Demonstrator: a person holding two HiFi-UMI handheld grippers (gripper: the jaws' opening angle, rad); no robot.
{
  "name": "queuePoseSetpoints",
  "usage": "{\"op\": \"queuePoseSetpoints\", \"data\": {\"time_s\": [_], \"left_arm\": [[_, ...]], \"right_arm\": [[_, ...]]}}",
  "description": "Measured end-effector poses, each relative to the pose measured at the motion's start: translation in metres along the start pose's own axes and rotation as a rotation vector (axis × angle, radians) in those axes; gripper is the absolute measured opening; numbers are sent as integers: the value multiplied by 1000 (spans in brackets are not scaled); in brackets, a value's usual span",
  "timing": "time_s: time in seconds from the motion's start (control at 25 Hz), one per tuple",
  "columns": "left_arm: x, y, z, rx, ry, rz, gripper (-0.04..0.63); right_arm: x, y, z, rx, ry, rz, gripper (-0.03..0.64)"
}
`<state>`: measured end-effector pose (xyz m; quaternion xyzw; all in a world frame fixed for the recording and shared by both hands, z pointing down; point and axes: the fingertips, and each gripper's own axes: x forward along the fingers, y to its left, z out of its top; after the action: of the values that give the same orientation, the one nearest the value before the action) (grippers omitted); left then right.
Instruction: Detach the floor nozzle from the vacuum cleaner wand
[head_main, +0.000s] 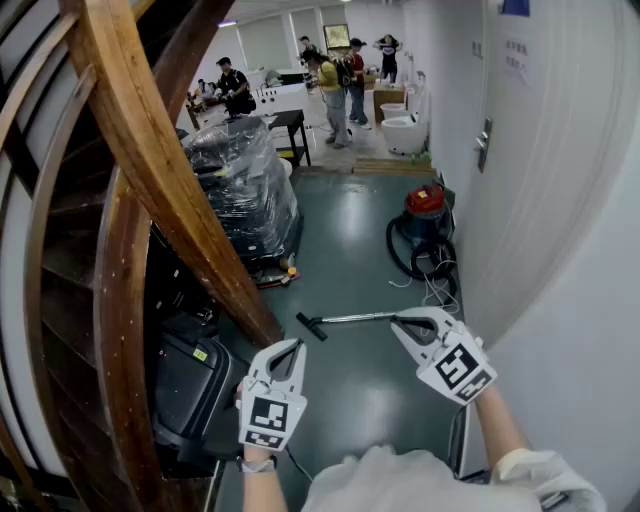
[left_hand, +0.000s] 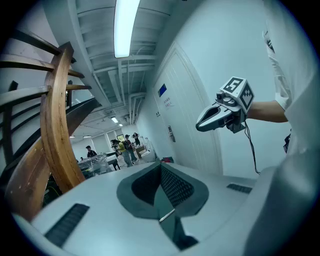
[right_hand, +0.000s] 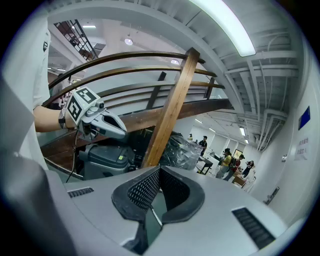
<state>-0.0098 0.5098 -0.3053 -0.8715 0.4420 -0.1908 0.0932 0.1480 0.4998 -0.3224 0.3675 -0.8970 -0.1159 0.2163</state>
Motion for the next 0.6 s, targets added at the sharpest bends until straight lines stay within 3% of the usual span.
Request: {"op": "queuePoseSetpoints", "data": {"time_s": [0.32,0.48,0.6], "left_arm": [[7,-4,-5,21,21,-4,-2],[8,-4,-7,23,27,-3,-2],[9,-5,-10,22,30,-6,-2]], "right_arm": [[10,6,-4,-10,-15,40,29],[10,-1,-3,3,-24,13,29],[10,-3,0,82,-49,27,29]]}}
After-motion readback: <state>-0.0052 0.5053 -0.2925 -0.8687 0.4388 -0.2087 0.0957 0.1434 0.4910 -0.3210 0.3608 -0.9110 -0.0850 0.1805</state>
